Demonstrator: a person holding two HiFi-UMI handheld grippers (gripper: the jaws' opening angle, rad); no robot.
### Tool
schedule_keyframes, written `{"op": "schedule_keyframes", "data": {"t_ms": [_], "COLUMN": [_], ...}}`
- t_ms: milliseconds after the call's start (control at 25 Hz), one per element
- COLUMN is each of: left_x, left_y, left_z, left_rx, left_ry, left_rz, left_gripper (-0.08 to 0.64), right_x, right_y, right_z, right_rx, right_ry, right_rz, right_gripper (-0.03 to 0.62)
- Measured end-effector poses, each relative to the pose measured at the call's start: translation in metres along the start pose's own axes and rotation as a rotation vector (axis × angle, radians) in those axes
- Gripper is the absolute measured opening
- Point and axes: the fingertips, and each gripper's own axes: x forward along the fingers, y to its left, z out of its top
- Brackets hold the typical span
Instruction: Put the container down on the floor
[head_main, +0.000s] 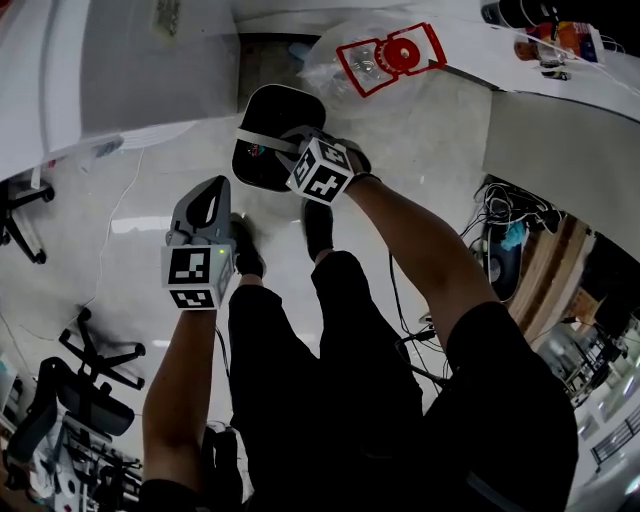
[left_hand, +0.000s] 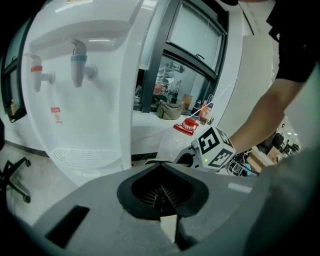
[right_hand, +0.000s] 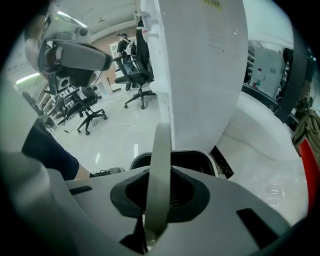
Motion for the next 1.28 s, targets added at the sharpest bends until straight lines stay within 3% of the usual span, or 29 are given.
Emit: {"op": "schedule_keyframes", "data": {"t_ms": [440,960,1280], "left_x": [0.031,0.054,0.054], "left_y": [0.012,0.021,0.018], "left_z": [-0.001,-0.016,-0.021], "left_rx": [0.025,0.039,0.024], "left_ry": [-0.046,-0.038,-0.033], "left_rz": [0.05,0.033,0.023], "left_gripper": [0.011,0.011,0.011], "right_x": [0.03,0.063,0.064], "right_y": [-0.027,-0.047,-0.055], "right_z": [-0.006,-0.011,-0.009], "right_rx": [-0.034,-0.062,-0.018], "right_ry": [-0.008,-0.002,-0.003], "right_rz": [-0.006,-0.028,-0.055], "right_gripper": [0.055,0.055,0.055]}}
